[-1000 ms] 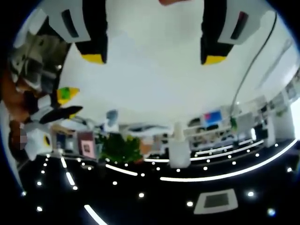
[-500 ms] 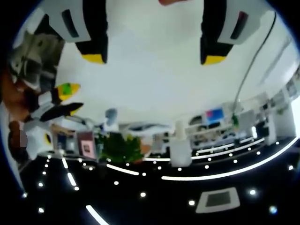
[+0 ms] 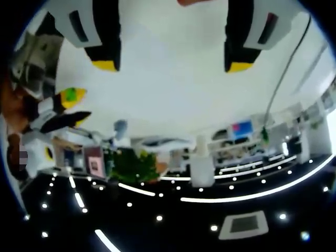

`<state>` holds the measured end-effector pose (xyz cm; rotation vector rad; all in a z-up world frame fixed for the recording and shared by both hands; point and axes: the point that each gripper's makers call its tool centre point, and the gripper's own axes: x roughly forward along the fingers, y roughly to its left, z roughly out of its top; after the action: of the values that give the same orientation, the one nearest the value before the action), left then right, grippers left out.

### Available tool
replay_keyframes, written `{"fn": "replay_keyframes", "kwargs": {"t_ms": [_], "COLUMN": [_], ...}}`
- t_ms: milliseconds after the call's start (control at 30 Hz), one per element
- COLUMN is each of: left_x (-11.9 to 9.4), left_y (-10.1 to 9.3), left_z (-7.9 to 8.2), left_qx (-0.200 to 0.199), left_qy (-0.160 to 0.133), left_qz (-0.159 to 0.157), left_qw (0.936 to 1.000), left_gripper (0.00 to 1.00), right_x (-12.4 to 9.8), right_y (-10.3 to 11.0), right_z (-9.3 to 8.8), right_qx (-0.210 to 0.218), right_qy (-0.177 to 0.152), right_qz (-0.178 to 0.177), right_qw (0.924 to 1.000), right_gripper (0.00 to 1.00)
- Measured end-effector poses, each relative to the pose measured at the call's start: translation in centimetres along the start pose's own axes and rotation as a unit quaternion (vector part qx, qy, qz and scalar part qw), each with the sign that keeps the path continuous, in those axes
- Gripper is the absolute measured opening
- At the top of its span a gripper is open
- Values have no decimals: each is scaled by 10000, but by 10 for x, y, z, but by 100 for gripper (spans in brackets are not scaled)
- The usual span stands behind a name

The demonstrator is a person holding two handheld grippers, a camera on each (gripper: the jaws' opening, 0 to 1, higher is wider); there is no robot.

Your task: Pick up the paper insert the paper into the punch align the paper edges press the punch to punch holes

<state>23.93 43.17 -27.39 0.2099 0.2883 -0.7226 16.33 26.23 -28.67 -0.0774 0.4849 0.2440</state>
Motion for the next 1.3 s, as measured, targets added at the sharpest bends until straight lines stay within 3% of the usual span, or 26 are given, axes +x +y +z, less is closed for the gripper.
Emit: {"fn": "replay_keyframes", "kwargs": {"t_ms": [1300], "left_x": [15], "left_y": [0], "left_z": [-7], "left_qx": [13], "left_qy": [33], "left_qz": [8], "left_qw": [10000], "left_gripper": [80], "right_x": [9], "right_y": [-4], "right_z": [2], "right_qx": [16], "right_qy": [10], "right_qz": [36], "right_qw": [10000], "right_gripper": [58]}}
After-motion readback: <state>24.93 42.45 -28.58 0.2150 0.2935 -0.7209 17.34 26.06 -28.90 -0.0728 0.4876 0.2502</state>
